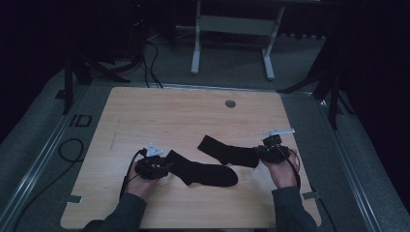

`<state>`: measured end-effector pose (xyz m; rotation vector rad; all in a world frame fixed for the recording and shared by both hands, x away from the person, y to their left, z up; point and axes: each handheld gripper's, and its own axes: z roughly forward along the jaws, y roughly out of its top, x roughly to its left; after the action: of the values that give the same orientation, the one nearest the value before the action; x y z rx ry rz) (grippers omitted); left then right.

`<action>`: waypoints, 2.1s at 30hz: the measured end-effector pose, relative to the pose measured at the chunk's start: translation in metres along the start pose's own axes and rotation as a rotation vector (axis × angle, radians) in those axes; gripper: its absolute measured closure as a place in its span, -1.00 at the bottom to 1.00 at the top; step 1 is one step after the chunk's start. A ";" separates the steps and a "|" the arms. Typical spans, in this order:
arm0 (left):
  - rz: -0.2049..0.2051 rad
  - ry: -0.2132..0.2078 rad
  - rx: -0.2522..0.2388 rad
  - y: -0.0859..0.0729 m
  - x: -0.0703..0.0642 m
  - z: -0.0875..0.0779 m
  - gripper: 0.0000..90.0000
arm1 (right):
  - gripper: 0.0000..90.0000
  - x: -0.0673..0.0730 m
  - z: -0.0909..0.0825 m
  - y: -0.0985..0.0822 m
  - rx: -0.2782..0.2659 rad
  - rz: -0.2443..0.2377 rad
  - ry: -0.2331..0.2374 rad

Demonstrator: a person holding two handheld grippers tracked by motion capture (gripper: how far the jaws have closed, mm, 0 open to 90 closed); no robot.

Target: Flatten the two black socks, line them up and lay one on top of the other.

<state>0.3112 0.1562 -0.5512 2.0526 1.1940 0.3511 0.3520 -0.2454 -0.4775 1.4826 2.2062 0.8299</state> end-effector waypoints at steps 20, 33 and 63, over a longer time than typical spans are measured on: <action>0.014 -0.013 0.009 0.000 -0.003 0.004 0.22 | 0.29 0.053 0.058 0.025 0.008 -0.298 0.164; 0.027 -0.018 0.015 0.001 -0.005 0.008 0.23 | 0.17 0.084 0.097 0.037 0.123 -0.471 0.125; 0.038 -0.021 0.019 0.002 -0.007 0.010 0.22 | 0.85 0.092 0.122 0.043 0.143 -0.280 0.150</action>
<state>0.3144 0.1450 -0.5563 2.0930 1.1516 0.3368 0.4180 -0.1153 -0.5402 1.1631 2.5568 0.7235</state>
